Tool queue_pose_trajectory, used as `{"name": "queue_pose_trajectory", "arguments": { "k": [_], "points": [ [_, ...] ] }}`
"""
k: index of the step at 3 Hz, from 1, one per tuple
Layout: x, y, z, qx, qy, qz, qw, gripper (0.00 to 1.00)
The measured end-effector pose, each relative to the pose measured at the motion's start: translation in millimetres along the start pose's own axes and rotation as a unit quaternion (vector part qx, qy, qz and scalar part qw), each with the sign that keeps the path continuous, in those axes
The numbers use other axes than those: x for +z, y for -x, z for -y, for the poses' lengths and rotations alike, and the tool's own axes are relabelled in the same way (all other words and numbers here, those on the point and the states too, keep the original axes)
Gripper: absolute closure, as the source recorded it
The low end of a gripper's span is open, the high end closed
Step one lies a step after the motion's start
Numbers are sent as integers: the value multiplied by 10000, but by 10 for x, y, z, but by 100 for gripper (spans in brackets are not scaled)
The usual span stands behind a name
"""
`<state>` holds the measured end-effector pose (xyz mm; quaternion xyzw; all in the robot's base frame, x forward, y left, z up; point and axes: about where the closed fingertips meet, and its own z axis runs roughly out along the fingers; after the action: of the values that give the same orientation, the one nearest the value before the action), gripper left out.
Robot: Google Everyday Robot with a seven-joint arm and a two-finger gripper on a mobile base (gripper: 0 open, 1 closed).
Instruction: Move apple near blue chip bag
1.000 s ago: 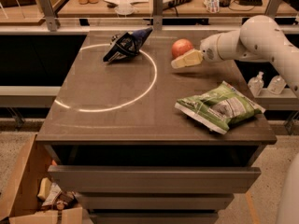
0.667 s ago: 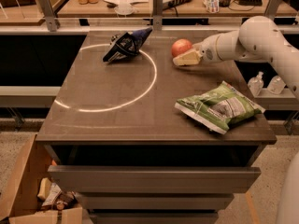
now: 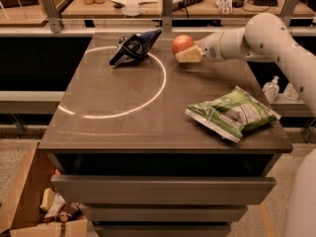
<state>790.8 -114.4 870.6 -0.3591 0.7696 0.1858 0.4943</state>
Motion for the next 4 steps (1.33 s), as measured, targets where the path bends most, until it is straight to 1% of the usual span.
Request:
{"name": "queue_pose_trajectory", "arguments": {
  "k": [1, 2, 3, 4],
  "points": [
    [173, 230, -116, -130, 186, 244, 9994, 100],
    [456, 291, -249, -216, 487, 253, 9983, 100],
    [673, 246, -409, -250, 799, 170, 9963, 83],
    [802, 208, -531, -300, 1022, 91, 9943, 59]
  ]
}}
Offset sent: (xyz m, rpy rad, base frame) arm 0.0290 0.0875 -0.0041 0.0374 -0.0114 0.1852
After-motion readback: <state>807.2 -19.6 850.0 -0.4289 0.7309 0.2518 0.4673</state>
